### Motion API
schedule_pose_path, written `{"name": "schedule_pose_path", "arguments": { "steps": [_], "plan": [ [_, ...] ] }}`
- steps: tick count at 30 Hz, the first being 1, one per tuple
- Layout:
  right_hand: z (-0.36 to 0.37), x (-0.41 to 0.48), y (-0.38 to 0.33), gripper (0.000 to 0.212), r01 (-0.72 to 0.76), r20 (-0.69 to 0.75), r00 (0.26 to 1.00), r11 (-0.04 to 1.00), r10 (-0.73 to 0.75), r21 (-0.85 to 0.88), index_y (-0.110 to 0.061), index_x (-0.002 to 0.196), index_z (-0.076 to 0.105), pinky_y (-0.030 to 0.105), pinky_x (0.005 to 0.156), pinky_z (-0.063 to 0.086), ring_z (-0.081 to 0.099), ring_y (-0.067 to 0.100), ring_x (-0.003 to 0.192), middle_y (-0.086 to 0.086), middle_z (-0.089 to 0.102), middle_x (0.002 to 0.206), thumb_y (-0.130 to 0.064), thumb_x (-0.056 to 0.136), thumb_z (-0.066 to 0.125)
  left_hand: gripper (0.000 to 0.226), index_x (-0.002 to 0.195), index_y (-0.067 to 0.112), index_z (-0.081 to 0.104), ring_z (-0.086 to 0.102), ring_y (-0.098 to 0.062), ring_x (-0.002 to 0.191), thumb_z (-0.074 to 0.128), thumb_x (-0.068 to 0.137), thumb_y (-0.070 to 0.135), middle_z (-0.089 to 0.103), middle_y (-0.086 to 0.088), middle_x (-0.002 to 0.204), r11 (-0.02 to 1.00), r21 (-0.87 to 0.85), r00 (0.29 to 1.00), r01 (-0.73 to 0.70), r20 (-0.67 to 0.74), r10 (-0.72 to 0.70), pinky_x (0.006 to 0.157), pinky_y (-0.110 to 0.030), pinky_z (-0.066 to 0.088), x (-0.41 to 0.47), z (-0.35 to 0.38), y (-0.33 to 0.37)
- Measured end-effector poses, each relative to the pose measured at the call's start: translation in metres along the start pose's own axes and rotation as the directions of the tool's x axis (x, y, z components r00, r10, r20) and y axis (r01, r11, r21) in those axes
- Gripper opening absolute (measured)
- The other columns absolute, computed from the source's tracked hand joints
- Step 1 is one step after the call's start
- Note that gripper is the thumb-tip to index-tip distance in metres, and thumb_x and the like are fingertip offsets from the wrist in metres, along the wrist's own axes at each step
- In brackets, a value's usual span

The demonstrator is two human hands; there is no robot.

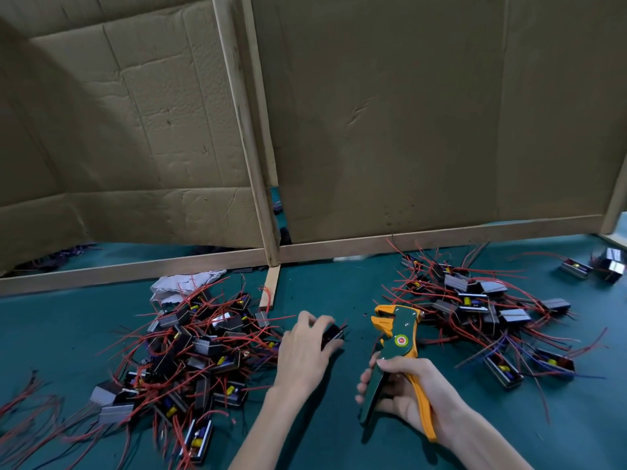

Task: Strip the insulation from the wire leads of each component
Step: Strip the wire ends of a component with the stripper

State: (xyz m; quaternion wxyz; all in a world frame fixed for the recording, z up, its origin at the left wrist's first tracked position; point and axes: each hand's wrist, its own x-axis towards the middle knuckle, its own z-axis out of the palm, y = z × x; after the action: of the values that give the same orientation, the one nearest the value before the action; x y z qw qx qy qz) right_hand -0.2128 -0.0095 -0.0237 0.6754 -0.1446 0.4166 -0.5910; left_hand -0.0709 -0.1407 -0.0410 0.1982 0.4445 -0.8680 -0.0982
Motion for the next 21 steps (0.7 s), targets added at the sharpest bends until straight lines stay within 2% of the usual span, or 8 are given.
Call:
{"name": "schedule_pose_path", "arguments": {
  "steps": [3, 6, 8, 11, 13, 15, 18, 21],
  "plan": [
    [0.0, -0.001, 0.0, 0.015, 0.002, 0.0, 1.0, 1.0, -0.002, -0.02, 0.005, 0.087, 0.06, 0.051, 0.067, 0.056, 0.064, 0.041, 0.071, 0.028, 0.06, 0.081, 0.001, 0.073, 0.06, 0.023, 0.112, 0.027, 0.053, 0.056, -0.019, 0.1, 0.051, 0.095, 0.041, 0.05, 0.007, 0.118, 0.999, -0.022, 0.998, -0.041, -0.054, 0.039, 0.085, -0.03, 0.037, 0.001, 0.004, 0.0],
    [0.002, -0.003, 0.0, 0.016, -0.001, 0.007, 1.0, 0.999, 0.001, -0.033, 0.005, 0.087, 0.061, 0.051, 0.068, 0.056, 0.064, 0.04, 0.072, 0.028, 0.06, 0.081, 0.001, 0.071, 0.061, 0.012, 0.108, 0.023, 0.047, 0.053, -0.019, 0.102, 0.046, 0.098, 0.028, 0.062, 0.006, 0.112, 0.995, 0.028, 0.995, -0.097, -0.03, 0.097, 0.082, -0.03, 0.033, 0.0, 0.008, 0.0],
    [0.003, -0.004, 0.0, 0.017, -0.003, 0.02, 1.0, 0.999, 0.004, -0.049, 0.005, 0.088, 0.06, 0.052, 0.068, 0.056, 0.063, 0.04, 0.071, 0.028, 0.06, 0.08, 0.001, 0.072, 0.061, 0.011, 0.109, 0.023, 0.046, 0.053, -0.019, 0.103, 0.044, 0.098, 0.026, 0.062, 0.006, 0.11, 0.995, 0.013, 0.995, -0.103, -0.008, 0.103, 0.084, -0.03, 0.033, 0.0, 0.006, 0.001],
    [0.004, -0.006, 0.0, 0.024, -0.006, 0.04, 0.999, 0.996, 0.009, -0.087, 0.005, 0.088, 0.061, 0.051, 0.068, 0.056, 0.063, 0.04, 0.071, 0.028, 0.06, 0.081, 0.005, 0.065, 0.068, 0.011, 0.108, 0.022, 0.05, 0.055, -0.017, 0.105, 0.048, 0.098, 0.025, 0.063, 0.006, 0.11, 0.976, -0.206, 0.997, -0.067, 0.019, 0.073, 0.091, -0.033, 0.038, 0.002, -0.003, 0.001],
    [0.005, -0.007, 0.0, 0.028, -0.006, 0.047, 0.999, 0.994, 0.011, -0.112, 0.006, 0.087, 0.062, 0.05, 0.068, 0.056, 0.063, 0.039, 0.071, 0.028, 0.06, 0.08, -0.002, 0.061, 0.069, 0.009, 0.105, 0.022, 0.052, 0.056, -0.015, 0.105, 0.052, 0.096, 0.023, 0.063, 0.007, 0.106, 0.92, -0.388, 0.997, -0.048, 0.032, 0.066, 0.092, -0.032, 0.042, 0.005, -0.013, 0.001],
    [0.006, -0.007, 0.001, 0.029, 0.006, 0.061, 0.998, 0.992, 0.002, -0.128, 0.005, 0.088, 0.061, 0.05, 0.067, 0.055, 0.063, 0.039, 0.07, 0.027, 0.059, 0.078, -0.003, 0.061, 0.069, 0.01, 0.103, 0.026, 0.052, 0.056, -0.011, 0.104, 0.055, 0.095, 0.019, 0.063, 0.009, 0.103, 0.871, -0.485, 0.995, -0.077, 0.013, 0.095, 0.092, -0.031, 0.044, 0.007, -0.024, 0.002],
    [0.007, -0.009, 0.002, 0.029, 0.026, 0.095, 0.995, 0.988, -0.012, -0.153, 0.005, 0.088, 0.061, 0.05, 0.068, 0.055, 0.062, 0.04, 0.07, 0.028, 0.058, 0.079, -0.003, 0.061, 0.07, 0.026, 0.098, 0.042, 0.048, 0.056, -0.007, 0.107, 0.055, 0.095, 0.017, 0.063, 0.014, 0.103, 0.832, -0.542, 0.989, -0.121, 0.007, 0.149, 0.096, -0.03, 0.044, 0.007, -0.042, 0.003],
    [0.008, -0.011, 0.002, 0.031, 0.041, 0.144, 0.989, 0.985, -0.017, -0.169, 0.003, 0.085, 0.064, 0.049, 0.069, 0.054, 0.063, 0.041, 0.071, 0.029, 0.059, 0.079, -0.005, 0.057, 0.076, 0.032, 0.096, 0.047, 0.048, 0.056, -0.008, 0.104, 0.057, 0.094, 0.016, 0.062, 0.012, 0.103, 0.85, -0.499, 0.98, -0.17, 0.001, 0.197, 0.095, -0.032, 0.045, 0.006, -0.053, 0.001]
  ]
}}
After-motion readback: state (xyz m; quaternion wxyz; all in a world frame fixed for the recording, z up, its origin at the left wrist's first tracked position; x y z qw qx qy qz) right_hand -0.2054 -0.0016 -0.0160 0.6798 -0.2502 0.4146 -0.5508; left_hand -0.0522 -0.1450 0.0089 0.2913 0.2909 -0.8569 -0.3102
